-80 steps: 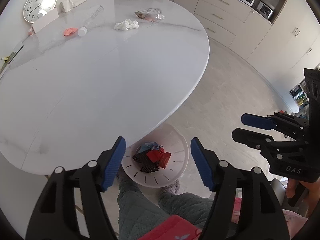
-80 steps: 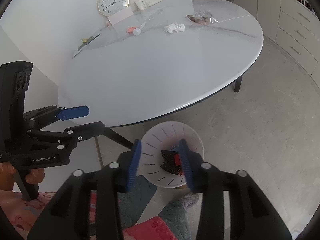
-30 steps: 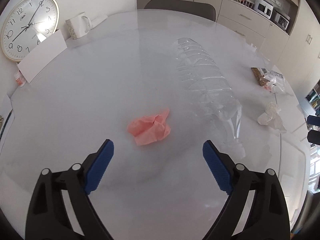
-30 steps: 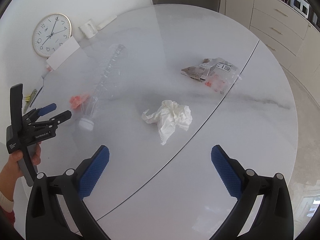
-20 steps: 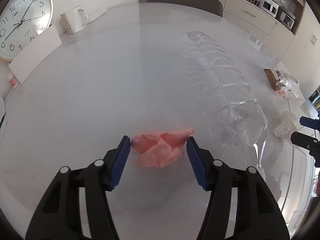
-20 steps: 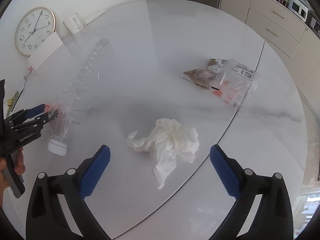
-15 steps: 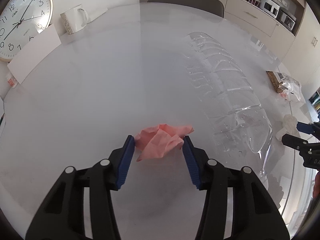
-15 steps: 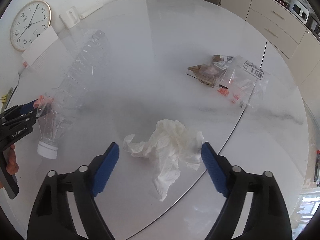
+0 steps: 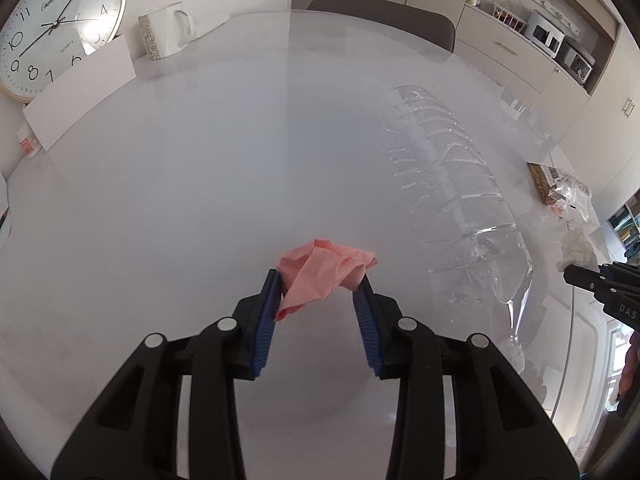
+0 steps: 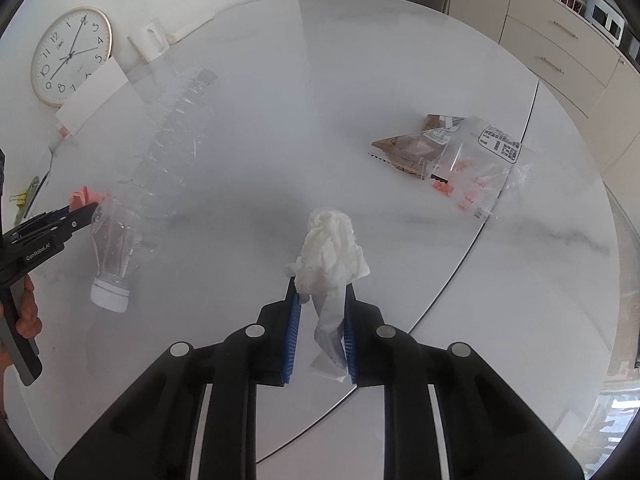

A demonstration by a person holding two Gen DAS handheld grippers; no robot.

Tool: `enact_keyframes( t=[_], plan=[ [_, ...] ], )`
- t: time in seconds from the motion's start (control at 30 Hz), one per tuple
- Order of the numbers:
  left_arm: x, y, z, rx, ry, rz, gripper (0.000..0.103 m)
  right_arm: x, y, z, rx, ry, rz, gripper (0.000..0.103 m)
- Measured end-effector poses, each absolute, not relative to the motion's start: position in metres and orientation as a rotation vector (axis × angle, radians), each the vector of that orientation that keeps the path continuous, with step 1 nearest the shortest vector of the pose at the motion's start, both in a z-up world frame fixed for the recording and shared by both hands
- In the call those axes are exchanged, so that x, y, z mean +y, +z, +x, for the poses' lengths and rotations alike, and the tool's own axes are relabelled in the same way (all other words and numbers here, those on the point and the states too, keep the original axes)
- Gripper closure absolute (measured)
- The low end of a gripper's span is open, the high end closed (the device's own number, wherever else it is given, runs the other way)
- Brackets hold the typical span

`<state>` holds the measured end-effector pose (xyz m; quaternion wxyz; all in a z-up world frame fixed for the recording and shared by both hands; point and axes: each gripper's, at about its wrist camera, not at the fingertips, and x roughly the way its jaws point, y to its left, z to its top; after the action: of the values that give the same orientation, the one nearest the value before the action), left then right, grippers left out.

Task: Collect trash
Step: 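Carry both tissues over the wastebasket and open both tools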

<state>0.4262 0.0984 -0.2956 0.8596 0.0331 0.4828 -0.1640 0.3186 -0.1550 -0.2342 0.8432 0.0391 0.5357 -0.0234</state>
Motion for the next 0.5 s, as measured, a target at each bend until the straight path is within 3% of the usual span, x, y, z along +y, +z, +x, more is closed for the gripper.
enact_keyframes(
  t=[0.5],
  plan=[
    [0.085,-0.235,0.295,1.009,-0.392,0.09,0.066,-0.154,-0.166,0.226,1.055,0.086,0.101,0.081]
  ],
)
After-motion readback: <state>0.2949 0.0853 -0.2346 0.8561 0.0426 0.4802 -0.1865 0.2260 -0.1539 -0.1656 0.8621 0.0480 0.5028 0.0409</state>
